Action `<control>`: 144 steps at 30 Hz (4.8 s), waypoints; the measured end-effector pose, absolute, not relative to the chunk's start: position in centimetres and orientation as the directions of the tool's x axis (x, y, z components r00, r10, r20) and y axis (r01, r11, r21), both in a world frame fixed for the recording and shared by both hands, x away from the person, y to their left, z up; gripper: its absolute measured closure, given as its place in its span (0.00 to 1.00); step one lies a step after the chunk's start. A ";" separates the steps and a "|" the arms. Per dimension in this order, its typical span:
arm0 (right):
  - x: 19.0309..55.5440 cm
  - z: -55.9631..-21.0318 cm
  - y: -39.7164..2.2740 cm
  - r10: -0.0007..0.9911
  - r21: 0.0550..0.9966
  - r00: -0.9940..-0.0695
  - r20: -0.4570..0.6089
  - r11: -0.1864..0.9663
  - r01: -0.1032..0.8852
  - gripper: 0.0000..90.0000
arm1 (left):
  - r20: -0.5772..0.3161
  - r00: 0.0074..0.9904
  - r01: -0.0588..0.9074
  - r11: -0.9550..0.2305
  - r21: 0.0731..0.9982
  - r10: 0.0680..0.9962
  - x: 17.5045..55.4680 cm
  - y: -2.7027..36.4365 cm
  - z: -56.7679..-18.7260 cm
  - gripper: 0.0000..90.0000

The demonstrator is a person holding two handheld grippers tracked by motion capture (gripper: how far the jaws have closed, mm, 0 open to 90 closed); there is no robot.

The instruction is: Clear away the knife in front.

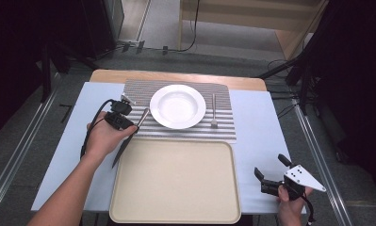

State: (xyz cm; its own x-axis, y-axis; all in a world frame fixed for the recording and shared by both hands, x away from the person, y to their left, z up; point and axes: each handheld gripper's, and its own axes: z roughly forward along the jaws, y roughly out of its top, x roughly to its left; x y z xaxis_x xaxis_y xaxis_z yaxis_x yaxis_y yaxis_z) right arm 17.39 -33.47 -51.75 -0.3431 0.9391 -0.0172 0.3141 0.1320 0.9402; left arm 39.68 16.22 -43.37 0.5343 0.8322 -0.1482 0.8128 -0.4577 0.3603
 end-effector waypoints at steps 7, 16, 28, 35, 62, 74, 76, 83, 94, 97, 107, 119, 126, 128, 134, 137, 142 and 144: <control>17.4 -51.8 -33.4 0.940 0.939 -0.341 -0.019 0.134 0.316 0.00 | -0.151 0.551 0.801 -0.470 0.369 0.821 38.1 15.8 -43.5 0.88; 17.4 -51.7 -33.4 0.939 0.939 -0.342 -0.020 0.135 0.316 0.00 | -0.176 0.566 0.794 -0.476 0.378 0.805 35.8 15.5 -44.1 0.88; 17.4 -51.8 -33.4 0.939 0.939 -0.342 -0.020 0.135 0.317 0.00 | -0.226 0.558 0.806 -0.456 0.378 0.799 33.3 15.4 -45.6 0.88; 17.4 -51.7 -33.4 0.939 0.939 -0.342 -0.021 0.136 0.317 0.00 | -0.250 0.545 0.815 -0.435 0.383 0.801 31.7 15.6 -46.9 0.88; 17.5 -51.8 -33.3 0.939 0.937 -0.341 -0.035 0.150 0.315 0.00 | -0.196 0.665 0.673 -0.466 0.574 0.721 30.6 12.9 -48.7 1.00; 17.5 -51.8 -33.2 0.939 0.936 -0.342 -0.041 0.156 0.316 0.00 | -0.154 0.602 0.694 -0.419 0.585 0.783 31.0 14.5 -49.1 1.00; 17.5 -51.8 -33.2 0.939 0.936 -0.342 -0.041 0.156 0.316 0.00 | -0.159 0.591 0.699 -0.403 0.591 0.790 30.9 15.2 -49.2 1.00; 17.5 -51.8 -33.2 0.940 0.935 -0.338 -0.042 0.156 0.318 0.00 | -0.180 0.570 0.707 -0.368 0.603 0.801 30.5 17.2 -49.3 1.00; 17.5 -51.8 -33.1 0.941 0.934 -0.334 -0.043 0.157 0.321 0.00 | -0.200 0.581 0.690 -0.347 0.635 0.789 30.1 18.8 -49.6 0.99; 17.5 -51.8 -33.1 0.942 0.934 -0.333 -0.044 0.158 0.321 0.00 | -0.219 0.590 0.678 -0.330 0.657 0.777 29.7 19.3 -49.6 0.90; 17.6 -51.8 -33.1 0.943 0.933 -0.330 -0.047 0.160 0.324 0.00 | -0.279 0.651 0.581 -0.227 0.781 0.706 28.5 22.2 -48.4 0.59; 17.6 -51.8 -33.1 0.946 0.930 -0.321 -0.044 0.156 0.333 0.00 | -0.320 0.652 0.485 -0.054 0.873 0.687 27.4 26.2 -47.5 0.00; 17.6 -51.8 -33.2 0.946 0.931 -0.323 -0.039 0.152 0.332 0.00 | -0.257 0.636 0.439 -0.068 0.896 0.727 26.6 27.4 -47.6 0.00; 17.6 -51.7 -33.2 0.946 0.930 -0.323 -0.041 0.154 0.333 0.00 | -0.243 0.632 0.430 -0.072 0.900 0.736 26.4 27.8 -47.6 0.00; 17.5 -51.6 -33.4 0.948 0.932 -0.314 -0.042 0.151 0.330 0.00 | -0.214 0.622 0.413 -0.083 0.907 0.753 26.0 29.1 -47.8 0.00; 17.5 -51.5 -33.6 0.951 0.931 -0.306 -0.034 0.142 0.336 0.00 | -0.209 0.625 0.398 -0.076 0.914 0.752 25.8 29.8 -47.8 0.00; 17.4 -51.3 -34.0 0.955 0.933 -0.296 -0.011 0.116 0.339 0.00 | -0.199 0.622 0.389 -0.078 0.918 0.757 25.7 30.3 -48.0 0.00; 17.4 -51.3 -34.1 0.956 0.933 -0.295 -0.009 0.114 0.342 0.00 | -0.192 0.620 0.385 -0.082 0.919 0.760 25.6 30.3 -48.0 0.00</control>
